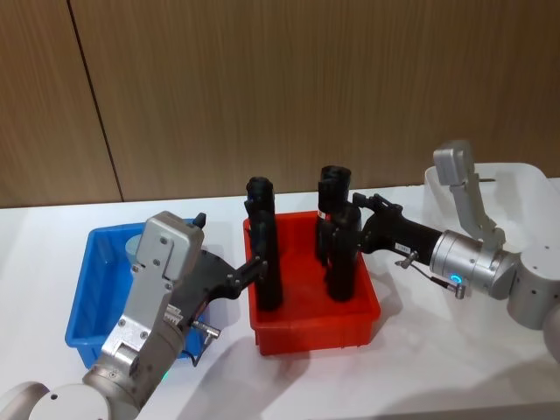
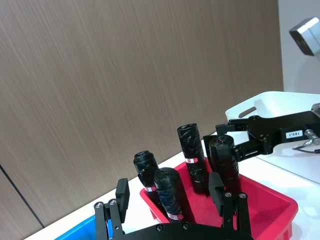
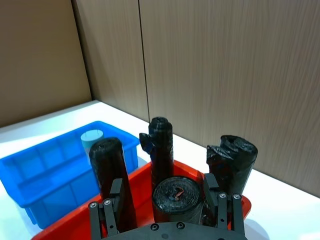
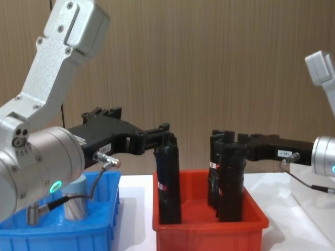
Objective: Pick the cotton swabs from the blue box and place them into the white box.
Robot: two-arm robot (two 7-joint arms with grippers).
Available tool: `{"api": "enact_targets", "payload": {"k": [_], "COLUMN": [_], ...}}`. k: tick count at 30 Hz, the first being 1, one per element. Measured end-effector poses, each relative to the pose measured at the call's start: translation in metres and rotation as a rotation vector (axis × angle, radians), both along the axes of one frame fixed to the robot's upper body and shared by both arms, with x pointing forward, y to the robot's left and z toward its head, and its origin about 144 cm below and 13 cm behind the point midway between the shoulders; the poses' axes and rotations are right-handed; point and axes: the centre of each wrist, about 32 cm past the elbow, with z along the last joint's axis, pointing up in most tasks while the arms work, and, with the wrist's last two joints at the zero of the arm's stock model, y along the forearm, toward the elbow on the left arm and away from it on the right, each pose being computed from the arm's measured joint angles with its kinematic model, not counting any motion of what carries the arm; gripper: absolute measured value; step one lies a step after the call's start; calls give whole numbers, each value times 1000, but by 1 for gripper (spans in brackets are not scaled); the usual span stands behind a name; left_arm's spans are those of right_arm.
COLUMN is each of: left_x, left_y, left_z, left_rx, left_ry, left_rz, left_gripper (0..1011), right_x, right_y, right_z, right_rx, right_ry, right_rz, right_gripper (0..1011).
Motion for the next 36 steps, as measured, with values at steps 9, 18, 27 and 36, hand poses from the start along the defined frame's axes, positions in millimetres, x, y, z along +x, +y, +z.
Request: {"api": "enact_targets", "payload": {"k": [9, 18, 27, 36], "left_x": [0, 0, 0, 0], "left_y": [0, 0, 0, 0], "left_z": [0, 0, 0, 0], "left_rx": [0, 0, 0, 0], "left_ry": [0, 0, 0, 0], "left_rz": [0, 0, 0, 0], "left_gripper": [1004, 1004, 1004, 1004], "right_x": [4, 6, 8, 9], "right_y": [1, 0, 0, 1], "right_z": [-4, -6, -6, -7], "right_rx": [-35, -47, -54, -54], "right_ry": [11, 17, 17, 11], "right_rz": [-4, -11, -16, -17], "right_gripper": [1002, 1002, 907, 654]}}
